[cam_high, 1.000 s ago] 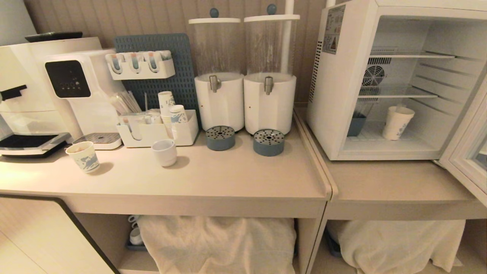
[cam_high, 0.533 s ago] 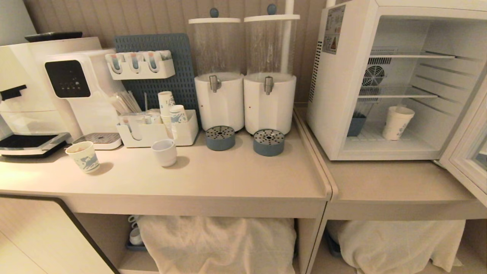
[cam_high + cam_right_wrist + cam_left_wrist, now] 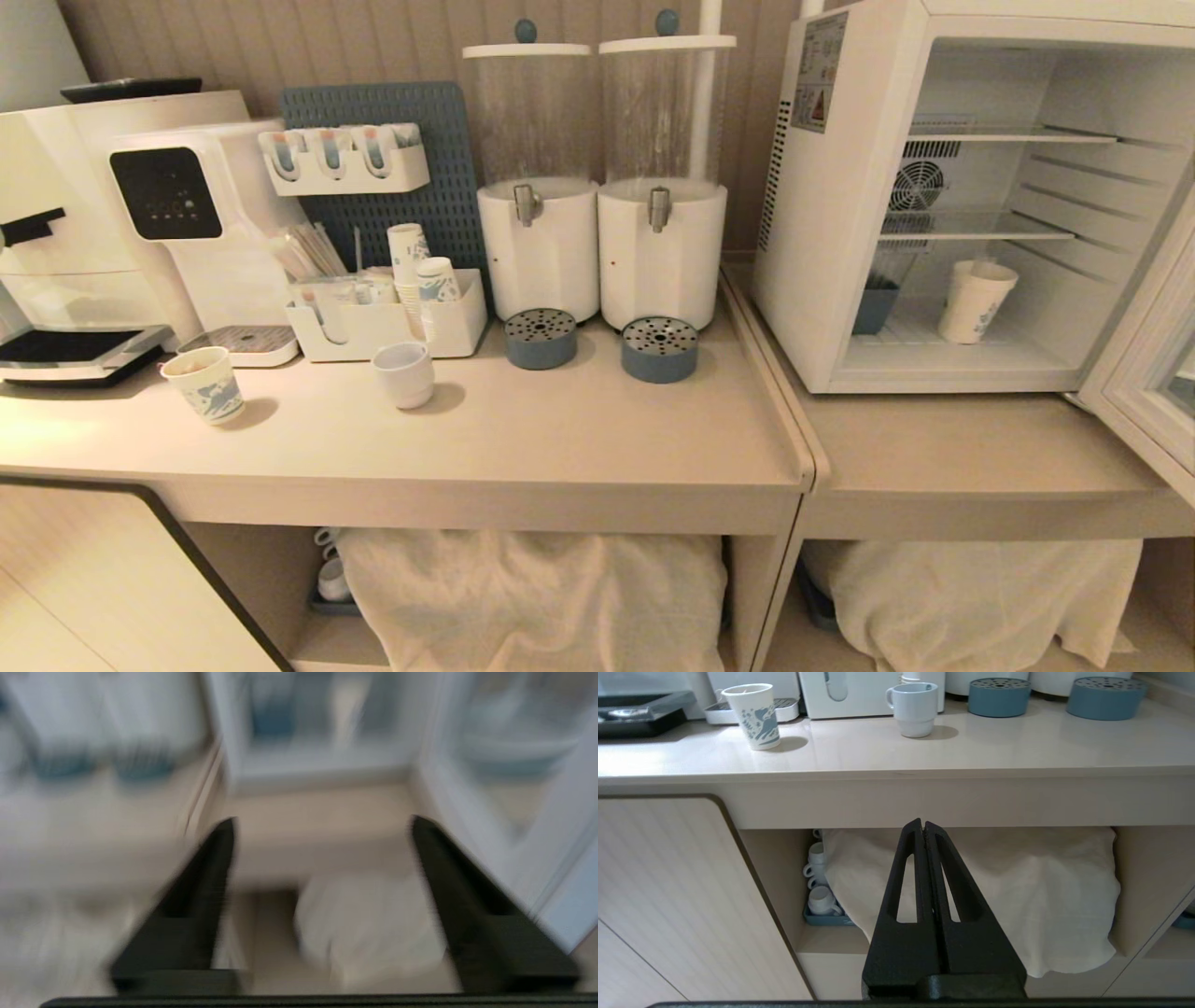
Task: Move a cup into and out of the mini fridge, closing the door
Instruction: Close the freezer door
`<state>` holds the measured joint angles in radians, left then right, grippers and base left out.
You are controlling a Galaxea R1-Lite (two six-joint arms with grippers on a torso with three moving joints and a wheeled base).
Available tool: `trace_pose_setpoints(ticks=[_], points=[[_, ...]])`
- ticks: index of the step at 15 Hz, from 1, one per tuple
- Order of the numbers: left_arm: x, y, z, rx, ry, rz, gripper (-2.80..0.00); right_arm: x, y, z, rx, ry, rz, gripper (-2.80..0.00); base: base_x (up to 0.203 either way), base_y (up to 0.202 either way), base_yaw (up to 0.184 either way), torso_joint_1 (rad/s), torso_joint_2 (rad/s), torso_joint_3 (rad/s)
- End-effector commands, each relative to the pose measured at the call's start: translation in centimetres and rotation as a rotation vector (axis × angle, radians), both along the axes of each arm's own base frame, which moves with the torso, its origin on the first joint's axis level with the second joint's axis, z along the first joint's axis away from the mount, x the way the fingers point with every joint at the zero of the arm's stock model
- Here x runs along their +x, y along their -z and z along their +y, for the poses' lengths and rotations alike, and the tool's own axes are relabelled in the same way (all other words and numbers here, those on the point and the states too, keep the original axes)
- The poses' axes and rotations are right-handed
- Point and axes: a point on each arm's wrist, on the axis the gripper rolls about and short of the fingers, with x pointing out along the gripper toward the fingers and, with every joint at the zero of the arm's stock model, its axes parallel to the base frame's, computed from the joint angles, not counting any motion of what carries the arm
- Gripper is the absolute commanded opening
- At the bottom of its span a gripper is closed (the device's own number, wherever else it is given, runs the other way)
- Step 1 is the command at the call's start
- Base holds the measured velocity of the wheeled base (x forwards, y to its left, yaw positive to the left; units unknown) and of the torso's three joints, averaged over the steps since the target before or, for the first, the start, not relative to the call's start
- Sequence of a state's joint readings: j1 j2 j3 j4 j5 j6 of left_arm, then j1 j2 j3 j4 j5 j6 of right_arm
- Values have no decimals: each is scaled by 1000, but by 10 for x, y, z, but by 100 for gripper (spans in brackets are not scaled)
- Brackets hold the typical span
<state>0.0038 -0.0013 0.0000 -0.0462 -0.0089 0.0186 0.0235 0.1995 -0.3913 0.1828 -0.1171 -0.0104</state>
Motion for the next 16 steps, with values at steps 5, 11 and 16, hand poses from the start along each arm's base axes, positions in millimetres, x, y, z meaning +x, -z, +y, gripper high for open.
trace_pose_setpoints(ticks=[5, 11, 16], points=[[1, 5, 0, -10, -2, 17, -280, 14, 55, 3, -7, -98, 46, -280, 0, 0, 0, 0, 0, 0], [1, 5, 0, -10, -2, 17, -280, 23, 81, 4, -24, -118, 56, -280, 0, 0, 0, 0, 0, 0], [1, 5, 0, -11, -2, 17, -280, 22, 91, 4, -28, -116, 159, -280, 0, 0, 0, 0, 0, 0]])
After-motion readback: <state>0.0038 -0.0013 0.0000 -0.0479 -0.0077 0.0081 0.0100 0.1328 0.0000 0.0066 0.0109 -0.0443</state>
